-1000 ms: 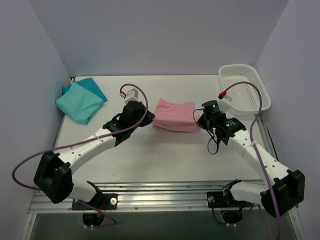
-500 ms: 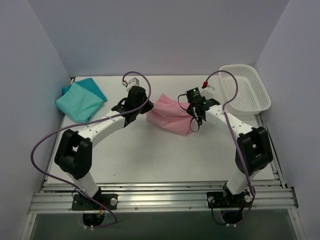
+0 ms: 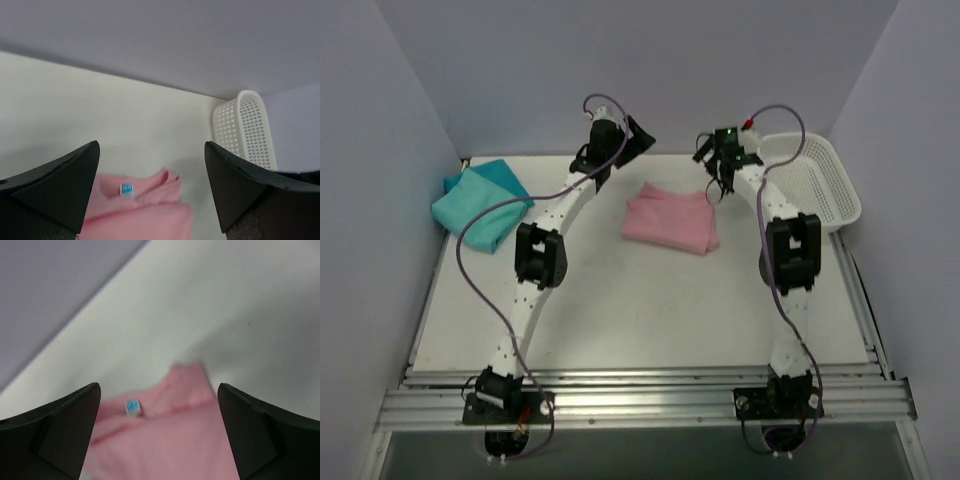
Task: Fold and stack the t-shirts
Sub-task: Fold the long partially folded tshirt into a neat square
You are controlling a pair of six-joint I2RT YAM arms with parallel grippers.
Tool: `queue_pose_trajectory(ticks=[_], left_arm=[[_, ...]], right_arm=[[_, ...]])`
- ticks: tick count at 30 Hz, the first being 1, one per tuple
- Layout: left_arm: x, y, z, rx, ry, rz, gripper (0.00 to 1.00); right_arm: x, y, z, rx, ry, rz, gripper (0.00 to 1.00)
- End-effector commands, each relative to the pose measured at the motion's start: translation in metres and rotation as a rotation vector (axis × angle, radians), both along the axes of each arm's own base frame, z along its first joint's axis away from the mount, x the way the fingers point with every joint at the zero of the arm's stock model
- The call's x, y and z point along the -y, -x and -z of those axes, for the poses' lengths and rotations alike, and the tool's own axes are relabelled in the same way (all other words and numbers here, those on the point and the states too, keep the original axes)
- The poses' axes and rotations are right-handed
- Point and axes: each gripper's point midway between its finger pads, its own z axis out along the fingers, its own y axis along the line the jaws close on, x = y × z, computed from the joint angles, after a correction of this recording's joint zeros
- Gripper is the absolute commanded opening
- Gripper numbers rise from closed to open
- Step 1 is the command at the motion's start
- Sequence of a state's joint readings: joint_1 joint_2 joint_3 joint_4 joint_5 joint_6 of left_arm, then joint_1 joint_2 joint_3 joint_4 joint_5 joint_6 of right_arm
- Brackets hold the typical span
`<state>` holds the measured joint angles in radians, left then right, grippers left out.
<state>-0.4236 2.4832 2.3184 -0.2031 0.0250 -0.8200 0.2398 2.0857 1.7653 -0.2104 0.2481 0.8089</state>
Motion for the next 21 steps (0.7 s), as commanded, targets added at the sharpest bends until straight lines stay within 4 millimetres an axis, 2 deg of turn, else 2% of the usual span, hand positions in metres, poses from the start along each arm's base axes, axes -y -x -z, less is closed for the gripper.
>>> queue_pose_trajectory(ticks=[1, 2, 3, 4, 5, 6, 7, 8, 9, 10, 11, 12, 13, 14, 15, 16, 17, 18, 19, 20, 21], left_arm=[[-0.025, -0.057, -0.027, 0.075, 0.296, 0.052, 0.94], [-0.025, -0.059, -0.04, 0.156, 0.372, 0.109, 0.94], [-0.031, -0.063, -0.036, 0.129, 0.389, 0.103, 0.94], [-0.039, -0.066, -0.032, 0.126, 0.338, 0.096, 0.94], [-0.05, -0.056, -0.11, 0.26, 0.316, 0.092, 0.94], [-0.059, -0.06, -0.031, 0.12, 0.231, 0.019, 0.94], [-0.067, -0.055, -0.042, 0.165, 0.21, -0.003, 0.94], [-0.077, -0.042, -0.092, 0.264, 0.213, -0.018, 0.94], [-0.084, -0.034, -0.063, 0.204, 0.194, -0.022, 0.94], [-0.085, -0.026, -0.073, 0.219, 0.197, -0.005, 0.94], [-0.088, -0.013, -0.099, 0.252, 0.18, 0.005, 0.94], [-0.087, -0.006, -0.101, 0.248, 0.164, 0.008, 0.94], [-0.091, 0.003, -0.088, 0.218, 0.133, -0.007, 0.94], [-0.096, 0.018, -0.115, 0.261, 0.11, -0.013, 0.94], [-0.097, 0.027, -0.114, 0.252, 0.093, -0.028, 0.94], [-0.106, 0.037, -0.093, 0.204, 0.057, -0.069, 0.94], [-0.112, 0.053, -0.111, 0.211, 0.049, -0.089, 0.94], [-0.114, 0.063, -0.108, 0.192, 0.033, -0.114, 0.94], [-0.119, 0.084, -0.102, 0.157, -0.001, -0.18, 0.94], [-0.117, 0.097, -0.1, 0.147, -0.014, -0.204, 0.94], [-0.114, 0.109, -0.094, 0.135, -0.026, -0.228, 0.94]], right_arm=[[0.025, -0.07, 0.043, -0.017, -0.064, -0.023, 1.0], [0.025, -0.087, 0.015, 0.042, -0.056, -0.02, 1.0], [0.026, -0.086, 0.018, 0.038, -0.037, -0.023, 1.0], [0.024, -0.084, -0.013, 0.101, -0.02, -0.032, 1.0], [0.025, -0.078, -0.027, 0.14, -0.014, -0.029, 1.0], [0.029, -0.067, -0.006, 0.154, -0.006, -0.023, 1.0], [0.032, -0.058, -0.057, 0.266, -0.02, -0.02, 1.0], [0.034, -0.05, -0.069, 0.295, -0.019, -0.015, 1.0], [0.037, -0.038, -0.062, 0.273, -0.006, -0.011, 1.0], [0.038, -0.027, -0.09, 0.305, -0.001, -0.009, 1.0], [0.032, -0.018, -0.097, 0.296, 0.015, -0.018, 1.0], [0.029, -0.009, -0.101, 0.28, 0.035, -0.027, 1.0], [0.034, 0.008, -0.112, 0.273, 0.071, -0.001, 1.0], [0.027, 0.019, -0.115, 0.269, 0.09, -0.006, 1.0], [0.027, 0.029, -0.117, 0.258, 0.102, -0.006, 1.0], [0.028, 0.045, -0.121, 0.259, 0.11, -0.003, 1.0], [0.025, 0.055, -0.121, 0.251, 0.116, -0.012, 1.0], [0.026, 0.064, -0.122, 0.25, 0.121, -0.008, 1.0], [0.03, 0.08, -0.122, 0.243, 0.131, 0.001, 1.0], [0.029, 0.089, -0.122, 0.241, 0.131, 0.003, 1.0], [0.028, 0.101, -0.134, 0.267, 0.121, 0.003, 1.0]])
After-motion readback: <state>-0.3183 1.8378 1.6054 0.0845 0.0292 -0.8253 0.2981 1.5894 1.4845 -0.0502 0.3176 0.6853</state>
